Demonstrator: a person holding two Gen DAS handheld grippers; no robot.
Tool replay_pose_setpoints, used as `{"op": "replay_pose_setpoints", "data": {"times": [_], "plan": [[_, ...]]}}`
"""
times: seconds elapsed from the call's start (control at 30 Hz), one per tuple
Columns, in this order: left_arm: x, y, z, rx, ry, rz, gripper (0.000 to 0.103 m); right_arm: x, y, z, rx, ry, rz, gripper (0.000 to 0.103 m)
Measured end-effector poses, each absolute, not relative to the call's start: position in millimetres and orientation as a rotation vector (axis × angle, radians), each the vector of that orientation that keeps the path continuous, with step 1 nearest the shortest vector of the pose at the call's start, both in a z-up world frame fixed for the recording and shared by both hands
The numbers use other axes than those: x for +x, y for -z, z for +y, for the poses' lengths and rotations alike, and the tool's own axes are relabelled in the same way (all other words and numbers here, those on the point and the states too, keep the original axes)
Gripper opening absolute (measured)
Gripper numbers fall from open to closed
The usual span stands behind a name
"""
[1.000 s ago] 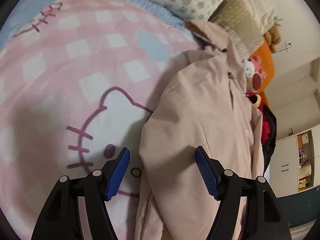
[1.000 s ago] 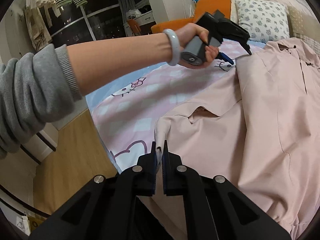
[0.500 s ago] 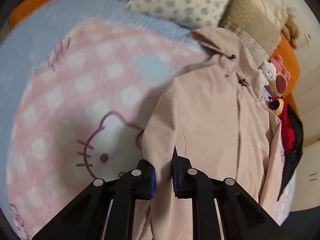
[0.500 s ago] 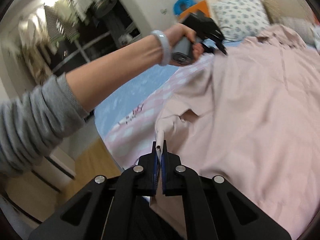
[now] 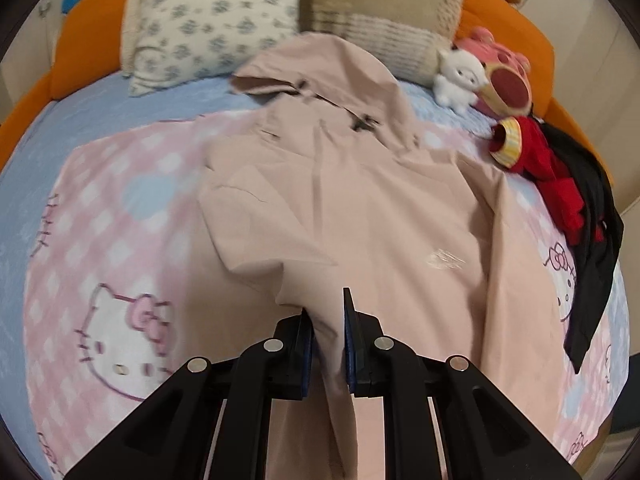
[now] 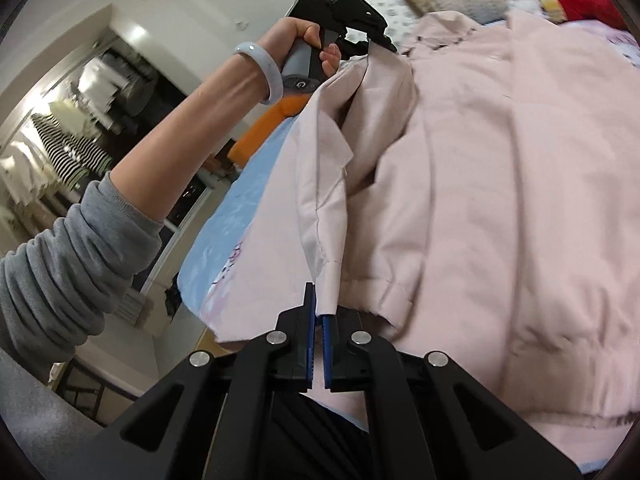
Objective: Fold large clothes
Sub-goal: 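Grasp the side edge with the right tool and fold it over the body, then open the right tool to release the folded side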
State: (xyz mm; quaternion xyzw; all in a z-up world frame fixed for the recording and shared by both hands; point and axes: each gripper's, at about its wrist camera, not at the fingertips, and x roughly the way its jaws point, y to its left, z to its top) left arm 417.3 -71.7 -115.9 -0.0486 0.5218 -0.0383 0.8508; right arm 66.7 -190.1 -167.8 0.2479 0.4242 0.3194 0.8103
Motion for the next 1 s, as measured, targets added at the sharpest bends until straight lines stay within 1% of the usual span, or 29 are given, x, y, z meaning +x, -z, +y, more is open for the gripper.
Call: {"op": "replay_pose_setpoints", "data": {"times": [0.13, 0.33, 0.4, 0.43, 0.47, 0.53, 0.57, 0.63, 0.7, 0.77, 0.8, 0.83, 0.9, 1.0], "plan": [[426, 144, -105, -0.046, 0.072, 1.13, 0.017, 64, 174, -194, 0.481, -0.65, 0.936, 0.004], [422, 188, -131, 0.082, 0.055, 1.135, 0.027, 64, 194, -185, 0.415, -0.614, 1.026, 0.004], [420, 195, -140, 0.133, 0.07, 1.129, 0.046, 65, 194, -183, 0.396, -0.612, 1.041, 0.004], [416, 193, -148, 0.161, 0.107, 1.124, 0.064, 66, 192, -182, 0.382, -0.615, 1.045, 0.007], [413, 190, -152, 0.181, 0.123, 1.122, 0.069, 65, 186, -183, 0.363, -0.618, 1.052, 0.01], [400, 173, -157, 0.217, 0.167, 1.097, 0.072, 60, 171, -190, 0.368, -0.641, 1.042, 0.028], [395, 165, -156, 0.217, 0.186, 1.086, 0.072, 56, 157, -196, 0.366, -0.654, 1.012, 0.033], [381, 144, -150, 0.19, 0.242, 1.066, 0.073, 52, 135, -207, 0.336, -0.658, 0.949, 0.054], [363, 124, -140, 0.137, 0.32, 1.063, 0.073, 51, 106, -211, 0.318, -0.692, 0.865, 0.059], [346, 113, -136, 0.134, 0.378, 1.068, 0.073, 60, 88, -208, 0.324, -0.742, 0.807, 0.058], [340, 112, -135, 0.151, 0.39, 1.069, 0.073, 66, 85, -205, 0.318, -0.747, 0.79, 0.054], [335, 113, -135, 0.174, 0.389, 1.068, 0.073, 76, 85, -199, 0.297, -0.749, 0.786, 0.041], [330, 127, -133, 0.244, 0.356, 1.081, 0.073, 99, 96, -181, 0.251, -0.765, 0.811, 0.023], [333, 154, -127, 0.256, 0.33, 1.142, 0.068, 115, 130, -165, 0.239, -0.745, 0.898, 0.02]]}}
